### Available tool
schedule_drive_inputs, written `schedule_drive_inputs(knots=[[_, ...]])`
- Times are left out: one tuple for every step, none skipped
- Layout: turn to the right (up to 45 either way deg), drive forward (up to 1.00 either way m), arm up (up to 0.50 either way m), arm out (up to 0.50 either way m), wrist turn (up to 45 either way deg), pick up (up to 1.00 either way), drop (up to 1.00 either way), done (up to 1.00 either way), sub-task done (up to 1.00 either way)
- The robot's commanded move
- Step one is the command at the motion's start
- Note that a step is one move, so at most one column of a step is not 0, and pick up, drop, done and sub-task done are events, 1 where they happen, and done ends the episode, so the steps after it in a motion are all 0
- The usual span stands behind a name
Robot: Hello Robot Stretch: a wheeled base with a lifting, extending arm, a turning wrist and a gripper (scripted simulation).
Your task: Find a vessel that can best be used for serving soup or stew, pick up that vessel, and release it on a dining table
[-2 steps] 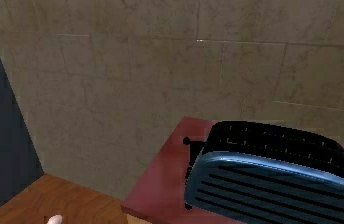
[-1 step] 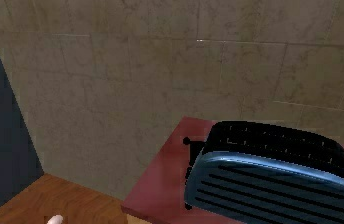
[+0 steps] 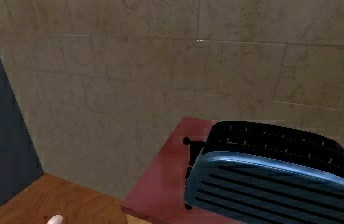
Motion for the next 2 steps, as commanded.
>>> schedule_drive_inputs(knots=[[0.0, 0.00, 0.00, 0.00, 45.0, 0.00, 0.00, 0.00, 0.00], [0.0, 0.00, 0.00, 0.00, 45.0, 0.00, 0.00, 0.00, 0.00]])
